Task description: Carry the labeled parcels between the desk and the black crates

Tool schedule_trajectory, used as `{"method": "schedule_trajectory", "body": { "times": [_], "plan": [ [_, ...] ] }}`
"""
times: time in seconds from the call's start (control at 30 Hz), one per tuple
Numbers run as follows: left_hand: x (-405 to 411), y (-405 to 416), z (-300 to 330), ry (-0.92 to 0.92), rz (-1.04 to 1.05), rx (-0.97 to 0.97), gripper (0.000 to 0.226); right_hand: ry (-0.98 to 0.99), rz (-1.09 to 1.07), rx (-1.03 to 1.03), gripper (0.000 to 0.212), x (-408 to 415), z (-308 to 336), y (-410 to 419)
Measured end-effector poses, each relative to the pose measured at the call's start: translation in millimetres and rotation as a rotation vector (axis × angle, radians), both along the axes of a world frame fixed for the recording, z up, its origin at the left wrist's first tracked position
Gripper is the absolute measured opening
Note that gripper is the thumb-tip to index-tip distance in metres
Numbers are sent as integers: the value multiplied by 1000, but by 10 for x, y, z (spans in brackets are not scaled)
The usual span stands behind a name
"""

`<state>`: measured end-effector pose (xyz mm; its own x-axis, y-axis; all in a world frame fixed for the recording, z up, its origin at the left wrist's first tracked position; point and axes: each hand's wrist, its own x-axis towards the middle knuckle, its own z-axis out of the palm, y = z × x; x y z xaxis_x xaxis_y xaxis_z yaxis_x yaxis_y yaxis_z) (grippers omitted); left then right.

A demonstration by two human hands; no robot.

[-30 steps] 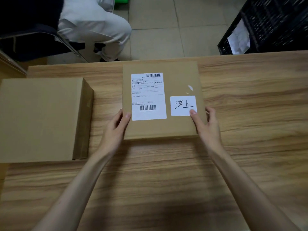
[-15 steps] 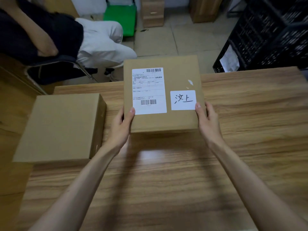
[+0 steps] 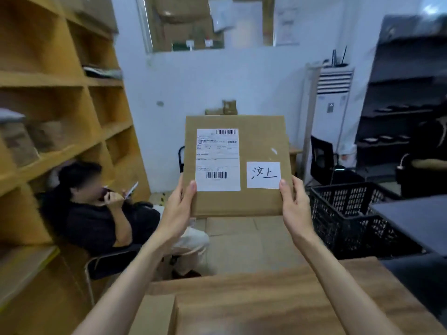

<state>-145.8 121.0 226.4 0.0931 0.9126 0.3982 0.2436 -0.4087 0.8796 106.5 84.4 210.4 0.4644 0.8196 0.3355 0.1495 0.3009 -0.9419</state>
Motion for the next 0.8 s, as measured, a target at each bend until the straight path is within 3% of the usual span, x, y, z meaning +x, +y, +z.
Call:
{"method": "schedule_trajectory", "body": {
  "times": [0.17,0.3,0.5,0.73,0.8],
  "plan": [
    [33,67,1096,-28,17,191,57,-40,9,195,78,26,1178,75],
    [24,82,1690,-52,-6,268,64,-37,62,295,50,29,1805,71],
    [66,58,2003,-79,1,290,70,-43,111,369,31,39,2108,73],
    [103,78,1779,-168,5,273,77,-78,166,371,49,137,1958,178],
    [155,41,1709,-160,20,277,69,-86,180,367,43,184,1895,191]
  ]
}}
